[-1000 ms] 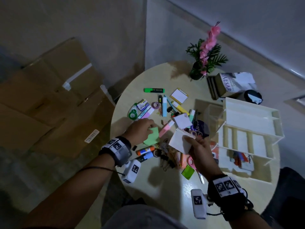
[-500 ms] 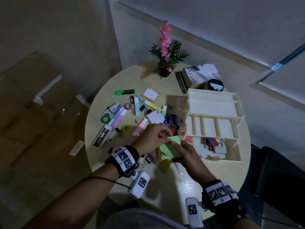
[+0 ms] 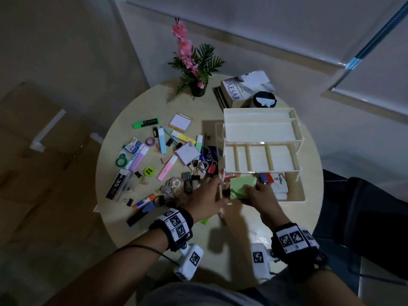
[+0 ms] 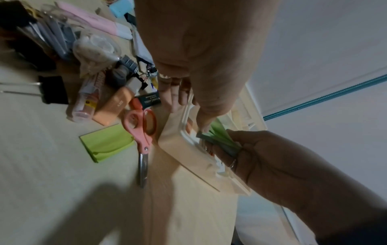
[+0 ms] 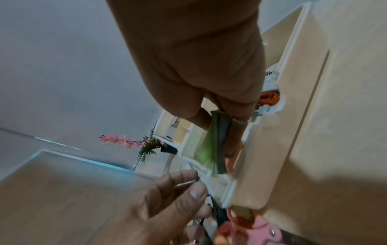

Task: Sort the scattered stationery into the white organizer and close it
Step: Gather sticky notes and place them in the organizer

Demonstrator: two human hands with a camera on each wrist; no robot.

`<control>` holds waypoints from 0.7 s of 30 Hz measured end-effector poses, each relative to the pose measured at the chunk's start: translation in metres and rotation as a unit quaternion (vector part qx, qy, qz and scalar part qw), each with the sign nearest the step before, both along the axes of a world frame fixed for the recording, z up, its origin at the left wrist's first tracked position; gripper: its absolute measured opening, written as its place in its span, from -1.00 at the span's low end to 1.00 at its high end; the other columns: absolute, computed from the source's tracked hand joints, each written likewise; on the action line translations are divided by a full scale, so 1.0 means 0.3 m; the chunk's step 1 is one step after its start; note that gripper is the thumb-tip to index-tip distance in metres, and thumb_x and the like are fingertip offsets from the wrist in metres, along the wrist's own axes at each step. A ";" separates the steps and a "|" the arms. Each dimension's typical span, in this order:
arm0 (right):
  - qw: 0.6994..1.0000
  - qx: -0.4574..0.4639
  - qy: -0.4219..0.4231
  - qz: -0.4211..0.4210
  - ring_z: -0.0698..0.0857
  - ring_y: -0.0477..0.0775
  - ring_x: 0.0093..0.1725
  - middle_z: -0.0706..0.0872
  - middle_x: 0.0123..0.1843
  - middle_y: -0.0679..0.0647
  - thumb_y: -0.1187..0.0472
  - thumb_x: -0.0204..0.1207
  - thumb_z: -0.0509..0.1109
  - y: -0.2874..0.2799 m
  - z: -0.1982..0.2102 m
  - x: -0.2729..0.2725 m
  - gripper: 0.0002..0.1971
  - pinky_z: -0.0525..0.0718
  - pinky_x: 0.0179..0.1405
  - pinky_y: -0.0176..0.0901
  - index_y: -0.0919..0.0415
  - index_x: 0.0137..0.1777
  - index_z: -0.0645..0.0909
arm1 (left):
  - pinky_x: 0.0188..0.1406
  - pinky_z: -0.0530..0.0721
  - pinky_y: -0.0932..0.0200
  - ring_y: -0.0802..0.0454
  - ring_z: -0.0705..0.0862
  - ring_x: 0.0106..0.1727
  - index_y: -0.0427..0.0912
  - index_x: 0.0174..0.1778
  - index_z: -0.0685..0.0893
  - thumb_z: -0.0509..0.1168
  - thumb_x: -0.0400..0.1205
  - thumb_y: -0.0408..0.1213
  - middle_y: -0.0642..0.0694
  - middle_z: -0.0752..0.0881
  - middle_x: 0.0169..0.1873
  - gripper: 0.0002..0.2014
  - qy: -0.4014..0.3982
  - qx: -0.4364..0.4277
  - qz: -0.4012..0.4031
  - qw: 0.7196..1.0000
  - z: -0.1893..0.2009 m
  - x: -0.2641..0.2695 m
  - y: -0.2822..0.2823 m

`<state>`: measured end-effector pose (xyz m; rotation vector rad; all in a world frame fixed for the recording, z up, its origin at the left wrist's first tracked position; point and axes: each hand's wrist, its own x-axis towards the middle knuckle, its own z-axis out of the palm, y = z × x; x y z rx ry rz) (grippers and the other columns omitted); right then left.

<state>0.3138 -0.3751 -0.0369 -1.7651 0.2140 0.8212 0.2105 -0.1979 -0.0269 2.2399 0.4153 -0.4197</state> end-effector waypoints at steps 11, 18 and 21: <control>0.976 -0.172 -0.101 0.083 0.71 0.23 -0.05 0.73 -0.14 0.26 0.46 0.65 0.34 0.102 -0.173 0.093 -0.86 0.67 -0.06 0.09 0.41 -0.08 0.74 | 0.33 0.64 -0.11 -0.19 0.61 0.39 -0.10 0.63 0.44 0.39 0.72 -0.07 -0.12 0.47 0.51 -0.43 0.021 0.050 -0.003 0.999 -0.012 0.018 -0.059; 0.956 -0.224 -0.159 0.106 0.77 0.15 -0.16 0.86 -0.13 0.22 0.38 0.55 0.50 0.111 -0.173 0.092 -0.91 0.59 -0.16 -0.18 0.38 -0.05 0.84 | 0.37 0.64 -0.11 -0.20 0.60 0.45 -0.10 0.70 0.38 0.38 0.73 -0.11 -0.10 0.43 0.60 -0.39 0.010 0.043 -0.005 0.999 -0.005 0.002 -0.059; 0.947 -0.231 -0.186 0.127 0.78 0.19 -0.18 0.86 -0.17 0.22 0.39 0.53 0.51 0.114 -0.161 0.082 -0.92 0.57 -0.18 -0.18 0.38 -0.07 0.84 | 0.38 0.63 -0.15 -0.22 0.57 0.49 -0.08 0.72 0.35 0.37 0.74 -0.10 -0.10 0.40 0.63 -0.38 0.011 0.033 -0.013 0.999 -0.007 -0.007 -0.047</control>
